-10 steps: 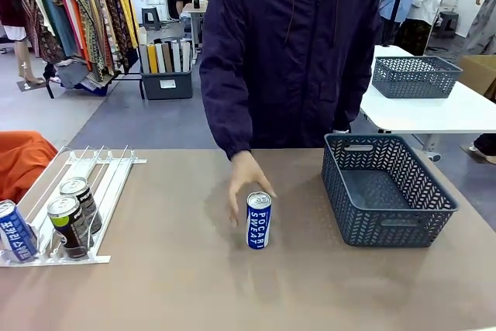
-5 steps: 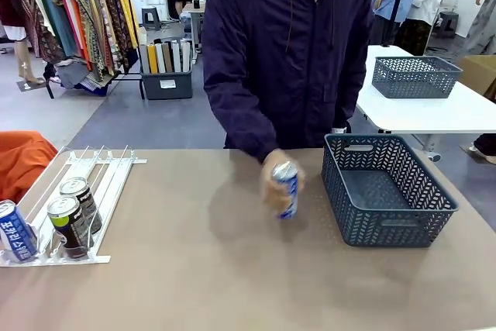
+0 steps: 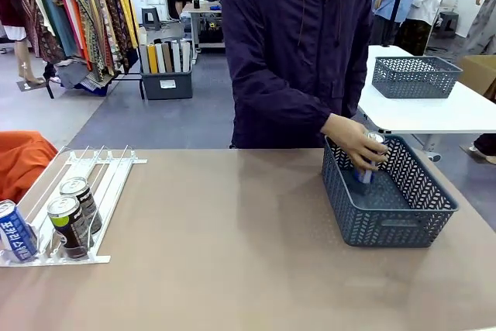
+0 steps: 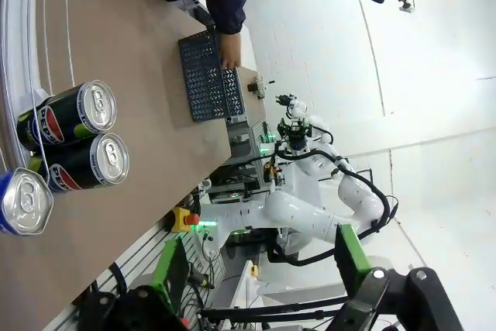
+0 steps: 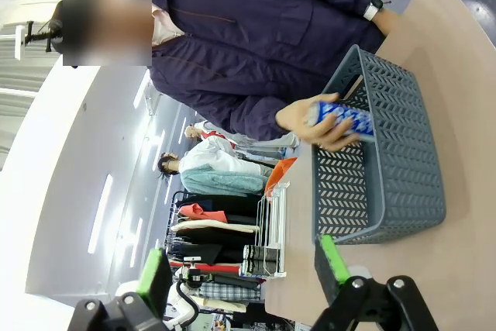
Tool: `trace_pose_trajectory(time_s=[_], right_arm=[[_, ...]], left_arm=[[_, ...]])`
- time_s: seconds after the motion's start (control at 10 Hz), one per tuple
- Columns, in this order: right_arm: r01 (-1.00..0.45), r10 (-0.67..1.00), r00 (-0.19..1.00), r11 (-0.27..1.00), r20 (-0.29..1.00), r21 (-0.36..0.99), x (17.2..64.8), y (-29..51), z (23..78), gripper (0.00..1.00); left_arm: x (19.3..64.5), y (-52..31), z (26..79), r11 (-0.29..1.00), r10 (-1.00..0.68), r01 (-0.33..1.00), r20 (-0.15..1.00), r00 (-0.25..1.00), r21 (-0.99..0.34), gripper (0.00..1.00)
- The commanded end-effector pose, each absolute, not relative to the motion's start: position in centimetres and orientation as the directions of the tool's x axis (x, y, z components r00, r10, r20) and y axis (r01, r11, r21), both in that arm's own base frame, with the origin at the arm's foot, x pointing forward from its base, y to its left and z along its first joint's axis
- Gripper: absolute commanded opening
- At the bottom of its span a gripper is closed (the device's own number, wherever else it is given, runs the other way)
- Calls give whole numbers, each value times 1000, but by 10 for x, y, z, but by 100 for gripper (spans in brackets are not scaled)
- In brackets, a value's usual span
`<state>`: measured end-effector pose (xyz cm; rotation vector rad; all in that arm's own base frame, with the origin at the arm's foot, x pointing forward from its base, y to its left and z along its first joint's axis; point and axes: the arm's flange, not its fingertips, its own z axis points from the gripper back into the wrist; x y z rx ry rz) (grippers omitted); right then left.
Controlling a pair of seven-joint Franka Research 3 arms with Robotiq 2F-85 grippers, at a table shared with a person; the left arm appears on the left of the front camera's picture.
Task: Retrieve and store the cans from the dispenser.
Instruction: Pick up the last remaining can from one row of the Automatic Can Dispenser and place it in the middle of the table.
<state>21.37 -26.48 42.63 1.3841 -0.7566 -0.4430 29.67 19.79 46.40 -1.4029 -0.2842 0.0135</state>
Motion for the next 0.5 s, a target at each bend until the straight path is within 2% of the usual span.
trace_pose_trajectory(time_s=[0.0, 0.3, 0.4], right_arm=[[-147, -689, 693, 152, 212, 977, 215, -266, 432, 100], [-147, -689, 693, 152, 212, 977, 215, -266, 432, 100], [-147, -689, 693, 152, 212, 977, 215, -266, 432, 100]], left_arm=[[295, 197, 466, 158, 177, 179, 206, 962, -971, 100], [296, 198, 464, 172, 177, 158, 189, 966, -972, 100], [296, 180, 459, 432, 177, 136, 232, 956, -892, 100]])
